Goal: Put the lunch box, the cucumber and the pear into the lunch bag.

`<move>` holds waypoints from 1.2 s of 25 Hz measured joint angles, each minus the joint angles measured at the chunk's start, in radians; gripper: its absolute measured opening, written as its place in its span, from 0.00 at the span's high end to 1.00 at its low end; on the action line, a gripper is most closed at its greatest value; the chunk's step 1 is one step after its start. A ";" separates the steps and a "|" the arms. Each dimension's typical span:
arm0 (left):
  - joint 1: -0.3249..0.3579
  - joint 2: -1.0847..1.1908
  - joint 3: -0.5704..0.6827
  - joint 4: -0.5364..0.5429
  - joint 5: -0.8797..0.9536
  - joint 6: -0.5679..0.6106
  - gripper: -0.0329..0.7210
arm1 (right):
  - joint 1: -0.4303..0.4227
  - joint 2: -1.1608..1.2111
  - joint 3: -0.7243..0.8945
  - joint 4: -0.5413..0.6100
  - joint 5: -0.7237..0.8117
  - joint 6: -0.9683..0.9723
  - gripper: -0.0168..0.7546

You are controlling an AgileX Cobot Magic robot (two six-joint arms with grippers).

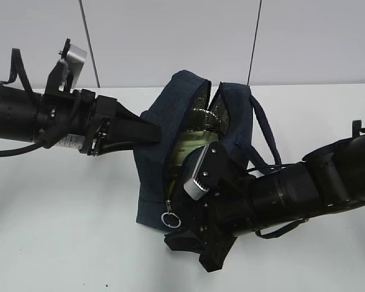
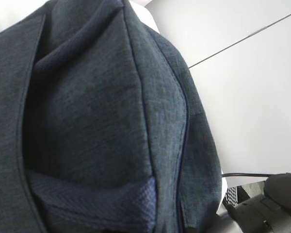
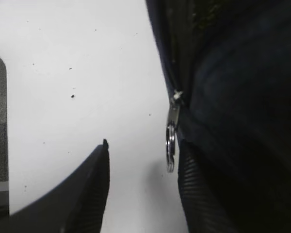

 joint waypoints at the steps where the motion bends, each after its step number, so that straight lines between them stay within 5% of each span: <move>1: 0.000 0.000 0.000 0.000 0.003 0.000 0.64 | 0.000 0.004 -0.005 0.000 0.000 0.000 0.51; 14: 0.000 0.000 0.000 -0.003 0.004 0.000 0.64 | 0.000 0.008 -0.019 0.000 0.000 0.000 0.97; 30: 0.000 0.000 0.000 -0.003 0.006 0.000 0.64 | 0.000 0.008 -0.019 0.000 0.004 0.000 0.94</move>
